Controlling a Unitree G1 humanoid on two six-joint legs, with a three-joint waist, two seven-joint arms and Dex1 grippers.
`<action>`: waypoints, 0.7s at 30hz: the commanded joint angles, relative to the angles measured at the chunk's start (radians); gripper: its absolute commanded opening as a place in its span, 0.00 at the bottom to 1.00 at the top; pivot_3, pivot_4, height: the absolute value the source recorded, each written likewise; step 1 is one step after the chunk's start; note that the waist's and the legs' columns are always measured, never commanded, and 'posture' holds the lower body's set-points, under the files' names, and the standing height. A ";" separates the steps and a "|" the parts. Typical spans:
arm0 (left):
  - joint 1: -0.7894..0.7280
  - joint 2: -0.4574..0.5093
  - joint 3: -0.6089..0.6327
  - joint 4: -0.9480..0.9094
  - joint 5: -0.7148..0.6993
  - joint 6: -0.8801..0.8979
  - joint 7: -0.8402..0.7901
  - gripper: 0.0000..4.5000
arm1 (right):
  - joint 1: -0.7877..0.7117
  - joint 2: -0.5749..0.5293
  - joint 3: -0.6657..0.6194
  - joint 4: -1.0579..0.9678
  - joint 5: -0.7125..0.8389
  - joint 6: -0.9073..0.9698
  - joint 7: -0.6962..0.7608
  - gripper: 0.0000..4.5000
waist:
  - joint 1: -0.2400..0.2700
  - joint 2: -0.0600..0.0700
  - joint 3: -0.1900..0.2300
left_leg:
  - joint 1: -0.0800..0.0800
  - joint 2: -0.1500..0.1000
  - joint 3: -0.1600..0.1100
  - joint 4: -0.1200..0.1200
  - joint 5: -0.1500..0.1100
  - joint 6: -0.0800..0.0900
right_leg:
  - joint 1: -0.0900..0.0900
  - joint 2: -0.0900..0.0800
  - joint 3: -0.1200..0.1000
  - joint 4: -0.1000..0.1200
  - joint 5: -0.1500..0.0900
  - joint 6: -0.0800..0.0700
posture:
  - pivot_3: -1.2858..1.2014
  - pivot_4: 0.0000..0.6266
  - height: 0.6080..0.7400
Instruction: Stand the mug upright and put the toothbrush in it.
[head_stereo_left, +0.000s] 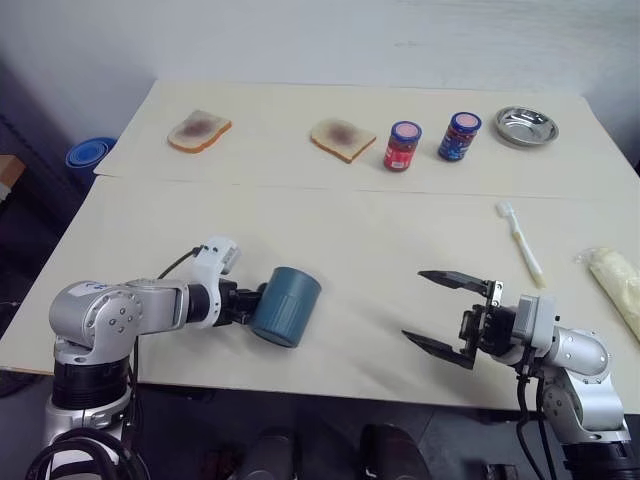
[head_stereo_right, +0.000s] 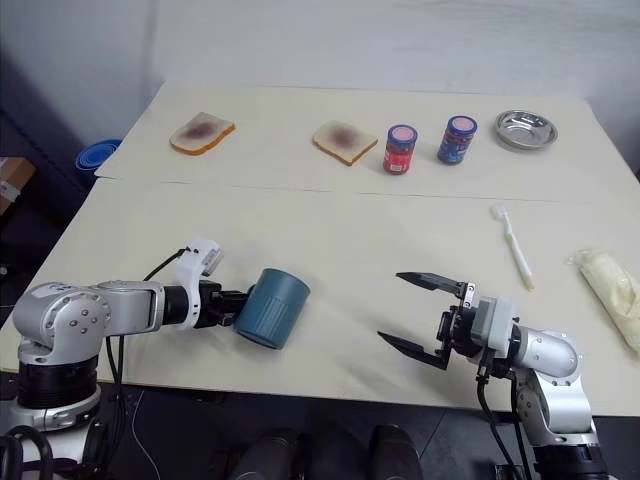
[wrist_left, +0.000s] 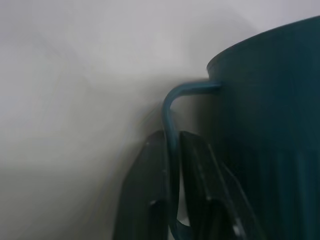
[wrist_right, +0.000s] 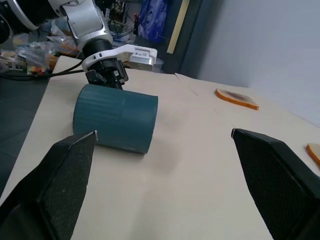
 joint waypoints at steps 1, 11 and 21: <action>0.012 -0.030 -0.021 0.025 0.042 -0.083 -0.032 0.00 | 0.011 0.005 -0.009 -0.044 -0.009 -0.009 -0.031 1.00 | 0.001 0.000 0.000 | 0.000 0.000 0.000 0.000 0.000 0.000 | 0.000 0.000 0.000 0.000 0.000 0.000 | 0.52 0.24 1.00; -0.001 -0.198 -0.169 0.194 0.378 -1.167 -0.402 0.00 | 0.071 -0.016 -0.031 -0.087 -0.019 -0.005 -0.081 1.00 | 0.002 -0.003 0.002 | -0.005 0.001 0.001 0.000 0.000 0.000 | -0.003 0.002 -0.007 -0.003 0.000 0.000 | 0.52 0.24 1.00; -0.205 -0.518 -0.209 1.010 0.660 -2.098 -0.330 0.00 | 0.137 -0.029 -0.129 -0.058 -0.031 -0.060 -0.113 1.00 | 0.023 -0.007 0.004 | -0.006 -0.001 0.016 0.000 -0.001 0.004 | -0.004 0.001 -0.010 -0.007 0.002 0.005 | 0.52 0.24 1.00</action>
